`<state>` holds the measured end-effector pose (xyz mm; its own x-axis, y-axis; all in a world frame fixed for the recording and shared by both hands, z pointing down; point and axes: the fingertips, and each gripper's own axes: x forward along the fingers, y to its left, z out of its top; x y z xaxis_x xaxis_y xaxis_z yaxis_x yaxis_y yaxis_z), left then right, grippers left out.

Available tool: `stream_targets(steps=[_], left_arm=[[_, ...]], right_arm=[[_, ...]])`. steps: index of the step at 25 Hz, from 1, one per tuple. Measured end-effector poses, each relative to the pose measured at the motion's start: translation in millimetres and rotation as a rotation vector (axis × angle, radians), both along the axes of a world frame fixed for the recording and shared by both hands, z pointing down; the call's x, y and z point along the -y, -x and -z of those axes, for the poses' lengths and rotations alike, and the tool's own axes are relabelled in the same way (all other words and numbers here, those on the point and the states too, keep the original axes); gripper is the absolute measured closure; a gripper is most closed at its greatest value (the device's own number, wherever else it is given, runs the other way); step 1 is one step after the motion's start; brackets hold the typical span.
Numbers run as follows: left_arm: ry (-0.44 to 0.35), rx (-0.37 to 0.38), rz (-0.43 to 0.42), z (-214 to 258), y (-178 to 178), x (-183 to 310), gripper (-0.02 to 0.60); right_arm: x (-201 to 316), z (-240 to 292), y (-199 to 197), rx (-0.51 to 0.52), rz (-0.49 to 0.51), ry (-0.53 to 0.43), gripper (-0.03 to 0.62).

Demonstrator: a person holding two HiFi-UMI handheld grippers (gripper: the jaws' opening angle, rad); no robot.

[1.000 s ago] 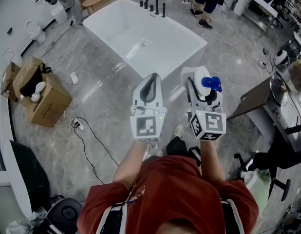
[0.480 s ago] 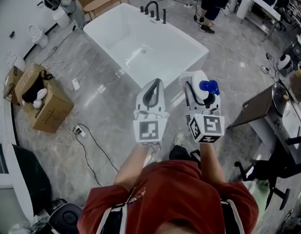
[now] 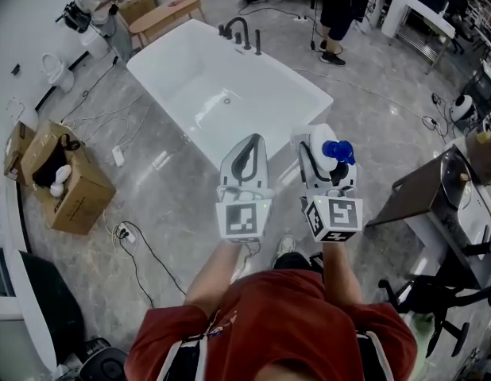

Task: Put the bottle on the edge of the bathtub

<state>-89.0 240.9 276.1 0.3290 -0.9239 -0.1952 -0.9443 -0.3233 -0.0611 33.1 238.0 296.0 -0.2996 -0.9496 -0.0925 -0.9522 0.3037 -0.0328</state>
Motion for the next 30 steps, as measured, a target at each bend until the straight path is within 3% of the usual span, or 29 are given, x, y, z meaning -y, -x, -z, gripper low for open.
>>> stream_targets(steps=[2, 5, 9, 12, 16, 30], left_arm=[[0.013, -0.011, -0.003, -1, -11, 16, 0.566], [0.007, 0.038, -0.021, -6, -30, 41, 0.566], [0.025, -0.010, -0.025, -3, -58, 68, 0.566], [0.037, -0.007, -0.029, -7, -78, 88, 0.566], [0.022, 0.033, -0.027, -11, -92, 115, 0.566], [0.057, 0.005, -0.007, -9, -121, 157, 0.566]], right_arm=[[14, 1, -11, -0.001, 0.001, -0.002, 0.324], [35, 2, -27, -0.006, -0.003, -0.001, 0.324], [61, -1, -52, -0.006, -0.007, 0.005, 0.324], [81, -1, -72, -0.003, -0.012, 0.004, 0.324], [108, -1, -88, 0.000, -0.006, 0.008, 0.324], [154, -8, -115, 0.008, 0.012, 0.023, 0.324]])
